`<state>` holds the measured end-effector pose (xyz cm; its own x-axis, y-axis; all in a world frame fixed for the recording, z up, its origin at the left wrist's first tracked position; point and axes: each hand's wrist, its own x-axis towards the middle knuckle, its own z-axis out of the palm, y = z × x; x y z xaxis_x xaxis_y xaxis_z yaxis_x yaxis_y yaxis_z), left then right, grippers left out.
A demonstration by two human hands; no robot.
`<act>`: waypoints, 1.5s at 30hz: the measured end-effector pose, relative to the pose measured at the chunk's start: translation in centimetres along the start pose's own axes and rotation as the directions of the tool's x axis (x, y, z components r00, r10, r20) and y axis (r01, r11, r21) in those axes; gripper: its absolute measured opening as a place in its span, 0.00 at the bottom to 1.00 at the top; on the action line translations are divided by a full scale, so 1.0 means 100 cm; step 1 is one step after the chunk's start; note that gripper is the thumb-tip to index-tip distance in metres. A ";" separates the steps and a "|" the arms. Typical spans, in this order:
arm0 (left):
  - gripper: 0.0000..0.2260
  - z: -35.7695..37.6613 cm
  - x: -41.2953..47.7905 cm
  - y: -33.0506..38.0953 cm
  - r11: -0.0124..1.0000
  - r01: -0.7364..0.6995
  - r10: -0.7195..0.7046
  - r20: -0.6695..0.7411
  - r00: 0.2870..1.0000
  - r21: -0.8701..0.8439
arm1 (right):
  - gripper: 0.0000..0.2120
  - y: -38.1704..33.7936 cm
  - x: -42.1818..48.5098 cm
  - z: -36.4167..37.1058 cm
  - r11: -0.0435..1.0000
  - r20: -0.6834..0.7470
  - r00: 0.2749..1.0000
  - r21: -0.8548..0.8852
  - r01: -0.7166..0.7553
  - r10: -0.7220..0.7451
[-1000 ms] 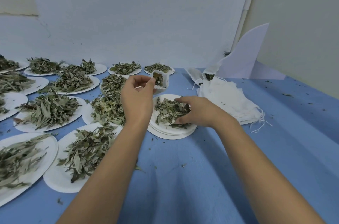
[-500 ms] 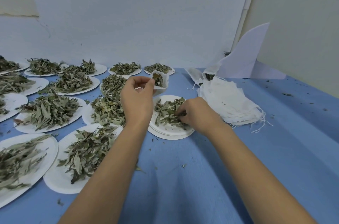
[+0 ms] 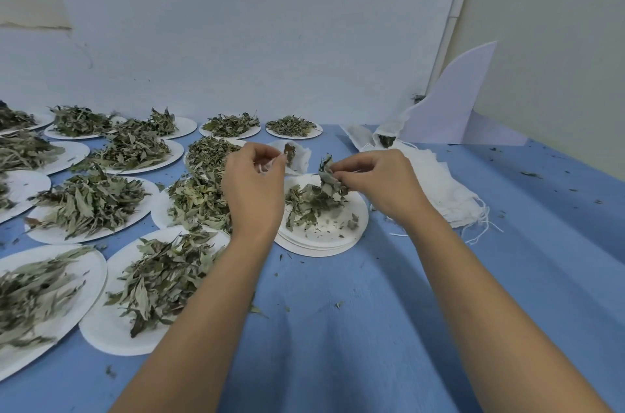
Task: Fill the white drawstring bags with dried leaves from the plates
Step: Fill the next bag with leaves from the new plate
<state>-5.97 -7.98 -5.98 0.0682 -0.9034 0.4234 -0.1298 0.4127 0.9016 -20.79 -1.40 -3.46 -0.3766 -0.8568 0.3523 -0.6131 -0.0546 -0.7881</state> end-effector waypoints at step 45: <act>0.13 0.009 -0.005 0.003 0.766 0.401 -0.243 0.351 0.904 -0.503 | 0.09 -0.027 -0.004 0.024 0.986 0.050 0.996 0.148 -0.082 0.075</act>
<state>-6.93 -7.54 -6.00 -0.2536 -0.9582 0.1327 0.4251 0.0128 0.9050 -17.34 -2.11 -2.72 -0.3867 -0.8829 0.2665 -0.4703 -0.0598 -0.8805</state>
